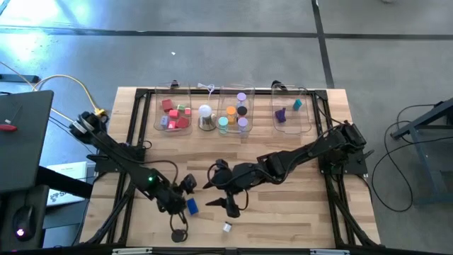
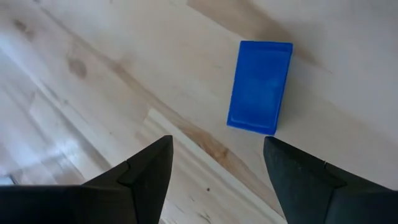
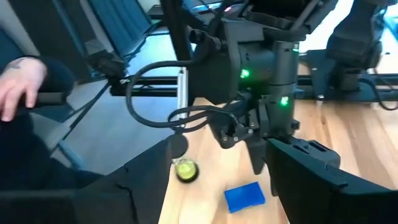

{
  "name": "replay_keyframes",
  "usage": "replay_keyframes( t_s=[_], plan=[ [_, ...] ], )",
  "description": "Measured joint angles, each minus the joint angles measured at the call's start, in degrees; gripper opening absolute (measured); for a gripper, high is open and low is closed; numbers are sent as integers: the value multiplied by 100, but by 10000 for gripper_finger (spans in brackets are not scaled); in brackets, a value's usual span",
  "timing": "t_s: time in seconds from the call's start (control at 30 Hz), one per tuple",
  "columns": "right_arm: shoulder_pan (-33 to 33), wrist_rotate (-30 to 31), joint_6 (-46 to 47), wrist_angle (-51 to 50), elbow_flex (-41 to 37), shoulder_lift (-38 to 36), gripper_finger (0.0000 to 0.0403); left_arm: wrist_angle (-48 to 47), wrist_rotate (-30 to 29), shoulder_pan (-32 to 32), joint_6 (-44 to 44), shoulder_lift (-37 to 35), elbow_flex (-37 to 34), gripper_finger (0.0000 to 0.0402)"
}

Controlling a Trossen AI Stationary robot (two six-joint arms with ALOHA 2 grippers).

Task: Pick & Place Office items
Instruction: Put the blue digital clock into the right transparent bin

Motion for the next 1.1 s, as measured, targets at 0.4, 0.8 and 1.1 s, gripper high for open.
replay_keyframes(
  t_s=[0.4, 0.8, 1.1],
  plan=[
    [11, -171, 2, -30, 0, 0, 249, 397, 717, 243, 291, 278, 1, 243],
    [11, -171, 2, -81, 0, 0, 249, 752, 1423, 407, 407, 735, 8, 243],
    [19, -171, 170, -20, 0, 0, 249, 869, 1696, 494, 473, 844, 5, 243]
  ],
)
